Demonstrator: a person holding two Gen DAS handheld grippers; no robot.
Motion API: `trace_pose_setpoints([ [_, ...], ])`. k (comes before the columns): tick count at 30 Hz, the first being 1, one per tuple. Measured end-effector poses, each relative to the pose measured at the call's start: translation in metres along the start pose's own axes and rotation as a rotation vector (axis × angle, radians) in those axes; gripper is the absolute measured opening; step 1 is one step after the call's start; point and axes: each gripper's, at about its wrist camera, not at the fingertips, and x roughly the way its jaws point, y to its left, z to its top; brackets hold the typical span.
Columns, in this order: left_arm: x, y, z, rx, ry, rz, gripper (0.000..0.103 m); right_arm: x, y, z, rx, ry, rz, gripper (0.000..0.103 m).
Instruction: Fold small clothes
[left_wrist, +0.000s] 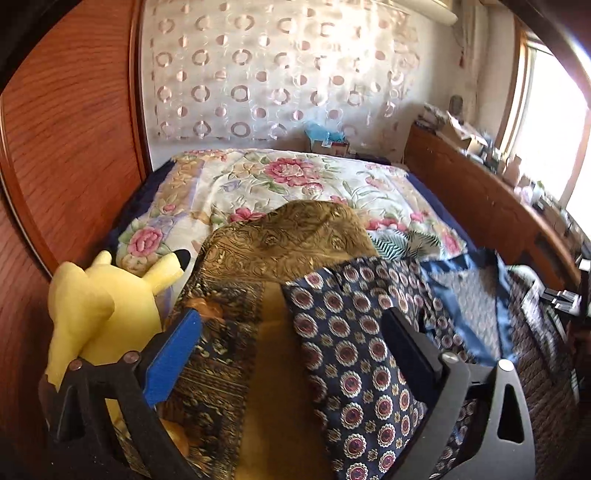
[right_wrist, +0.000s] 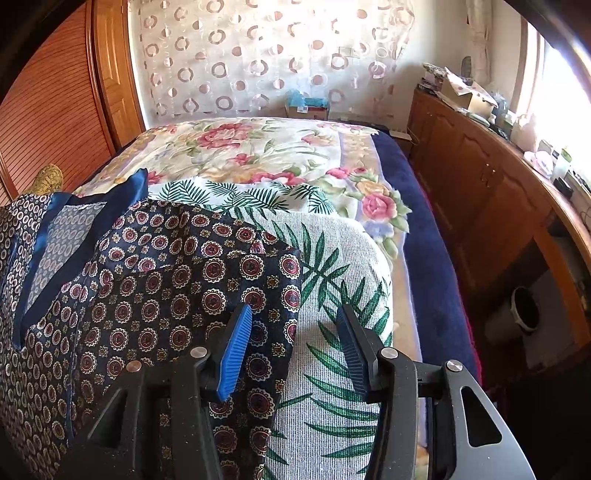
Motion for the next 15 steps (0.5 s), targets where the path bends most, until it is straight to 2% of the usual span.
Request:
trace_pose_setpoints([
  [8, 0.015, -0.003, 0.008, 0.023, 0.061, -0.021, 0.053, -0.001, -0.001, 0.001, 0.004, 0.002, 0.001, 0.052],
  [15, 0.034, -0.001, 0.006, -0.008, 0.118, -0.047, 0.051, -0.001, -0.002, 0.001, 0.002, 0.001, -0.002, 0.052],
])
